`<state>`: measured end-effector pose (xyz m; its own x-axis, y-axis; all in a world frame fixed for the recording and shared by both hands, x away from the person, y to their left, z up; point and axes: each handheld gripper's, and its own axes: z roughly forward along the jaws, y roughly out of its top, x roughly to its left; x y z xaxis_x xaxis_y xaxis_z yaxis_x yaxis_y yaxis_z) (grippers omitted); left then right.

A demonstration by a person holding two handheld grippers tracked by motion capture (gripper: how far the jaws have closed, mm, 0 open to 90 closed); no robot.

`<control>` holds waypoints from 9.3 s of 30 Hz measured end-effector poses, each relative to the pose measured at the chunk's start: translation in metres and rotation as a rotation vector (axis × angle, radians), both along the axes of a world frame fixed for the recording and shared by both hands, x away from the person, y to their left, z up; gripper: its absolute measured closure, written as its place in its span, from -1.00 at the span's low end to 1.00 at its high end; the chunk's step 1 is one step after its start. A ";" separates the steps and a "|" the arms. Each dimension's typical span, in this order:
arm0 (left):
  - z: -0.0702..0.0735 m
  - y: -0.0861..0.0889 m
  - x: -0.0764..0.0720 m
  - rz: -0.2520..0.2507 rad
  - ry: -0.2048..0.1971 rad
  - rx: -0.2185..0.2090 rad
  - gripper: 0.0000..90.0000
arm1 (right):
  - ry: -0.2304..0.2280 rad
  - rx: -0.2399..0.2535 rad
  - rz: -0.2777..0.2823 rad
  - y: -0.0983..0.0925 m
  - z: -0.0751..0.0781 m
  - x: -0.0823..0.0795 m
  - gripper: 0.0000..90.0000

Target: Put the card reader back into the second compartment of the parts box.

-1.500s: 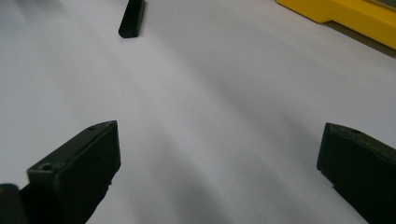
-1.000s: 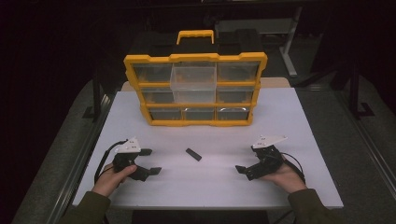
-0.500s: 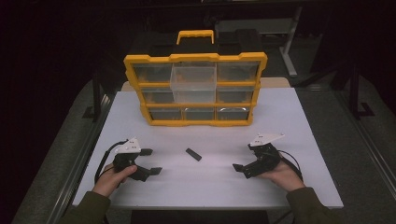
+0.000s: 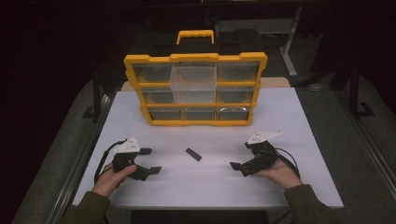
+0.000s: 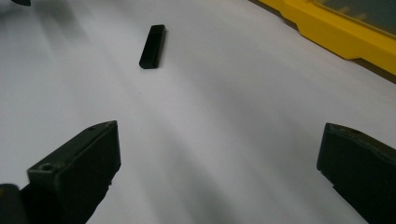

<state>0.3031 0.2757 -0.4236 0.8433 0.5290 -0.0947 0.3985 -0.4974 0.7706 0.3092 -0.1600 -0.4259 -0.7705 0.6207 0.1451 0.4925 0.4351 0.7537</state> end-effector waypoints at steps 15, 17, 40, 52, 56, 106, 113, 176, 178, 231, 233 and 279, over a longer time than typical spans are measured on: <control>0.000 -0.003 -0.002 -0.023 -0.003 0.005 -0.68 | 0.001 0.001 0.023 0.007 0.004 0.004 -1.00; -0.001 -0.004 -0.002 -0.022 -0.003 0.009 -0.68 | 0.003 0.000 0.030 0.008 0.005 0.005 -1.00; -0.002 -0.005 -0.002 -0.021 0.000 -0.001 -0.68 | -0.005 -0.004 0.066 0.022 0.013 0.016 -1.00; -0.003 -0.005 -0.002 -0.020 -0.002 -0.008 -0.68 | -0.004 -0.006 0.080 0.031 0.017 0.022 -1.00; -0.003 -0.006 -0.001 -0.018 -0.005 -0.009 -0.68 | -0.007 -0.006 0.088 0.035 0.019 0.023 -1.00; -0.004 -0.008 0.000 -0.021 -0.009 -0.017 -0.68 | 0.010 -0.022 0.170 0.073 0.028 0.040 -1.00; -0.004 -0.008 0.000 -0.021 -0.009 -0.018 -0.68 | 0.006 -0.024 0.176 0.079 0.030 0.041 -1.00; -0.003 -0.008 -0.001 -0.027 -0.010 -0.026 -0.68 | -0.014 -0.048 0.266 0.147 0.035 0.058 -1.00; -0.003 -0.007 -0.001 -0.026 -0.010 -0.026 -0.68 | -0.014 -0.060 0.264 0.148 0.033 0.058 -1.00; -0.002 -0.006 -0.003 -0.027 -0.015 -0.029 -0.68 | 0.074 -0.197 0.232 0.152 -0.003 0.060 0.31; -0.002 -0.006 -0.003 -0.028 -0.016 -0.029 -0.68 | 0.081 -0.204 0.228 0.153 -0.006 0.060 0.34; -0.003 -0.006 -0.003 -0.030 -0.015 -0.031 -0.68 | 0.048 -0.233 0.251 0.154 -0.009 0.058 0.61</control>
<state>0.3002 0.2693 -0.4263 0.8603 0.5004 -0.0980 0.3723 -0.4851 0.7912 0.3671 -0.0062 -0.4348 -0.8989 0.4338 0.0620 0.3813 0.7047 0.5983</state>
